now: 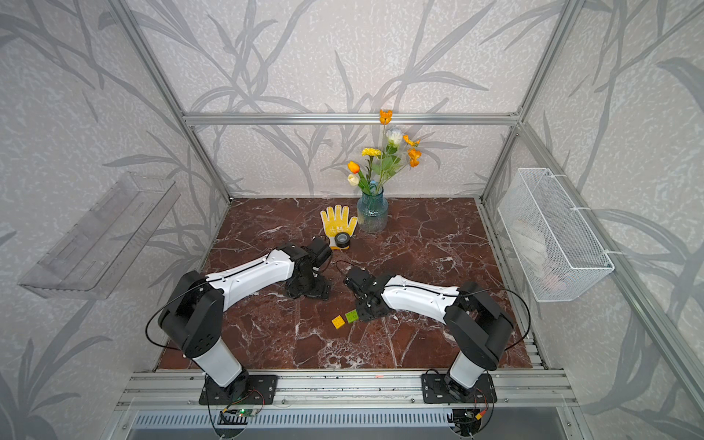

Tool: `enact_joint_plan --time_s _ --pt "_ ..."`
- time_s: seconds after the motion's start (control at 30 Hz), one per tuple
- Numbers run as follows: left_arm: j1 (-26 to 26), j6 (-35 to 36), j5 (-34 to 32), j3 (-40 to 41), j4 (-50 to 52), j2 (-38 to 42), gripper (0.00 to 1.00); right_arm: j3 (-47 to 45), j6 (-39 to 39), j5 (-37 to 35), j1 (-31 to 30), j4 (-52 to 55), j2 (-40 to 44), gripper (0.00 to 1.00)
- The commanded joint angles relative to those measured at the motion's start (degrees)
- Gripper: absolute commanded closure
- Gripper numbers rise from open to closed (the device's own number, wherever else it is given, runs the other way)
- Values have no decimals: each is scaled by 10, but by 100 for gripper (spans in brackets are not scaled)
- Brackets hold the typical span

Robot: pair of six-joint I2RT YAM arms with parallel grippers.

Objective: Assemble a carrot with lego
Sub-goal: Adjust the lego brick at the center of the board, then assemble the lego brick with the lego brick.

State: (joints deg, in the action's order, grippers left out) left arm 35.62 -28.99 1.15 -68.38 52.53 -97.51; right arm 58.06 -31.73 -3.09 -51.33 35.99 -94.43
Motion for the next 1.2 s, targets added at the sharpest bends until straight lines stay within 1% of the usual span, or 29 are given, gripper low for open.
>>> enact_joint_plan --time_s 0.0,0.17,0.23,0.5,0.67,1.17 --pt "-2 10 -5 -14 16 -7 3 14 89 -14 3 0 -1 81" --pt "-3 10 -4 -12 17 -9 3 5 129 13 19 -42 -13 81" --pt "-5 10 -5 -11 18 -8 3 8 137 12 22 -49 -18 81" --pt "-4 8 3 -9 15 -10 3 29 142 33 30 -51 -57 81" --pt "-4 8 1 -5 12 -9 3 35 141 39 30 -49 -65 81" --pt "-5 7 4 -2 12 -12 3 33 146 36 30 -19 -46 82"
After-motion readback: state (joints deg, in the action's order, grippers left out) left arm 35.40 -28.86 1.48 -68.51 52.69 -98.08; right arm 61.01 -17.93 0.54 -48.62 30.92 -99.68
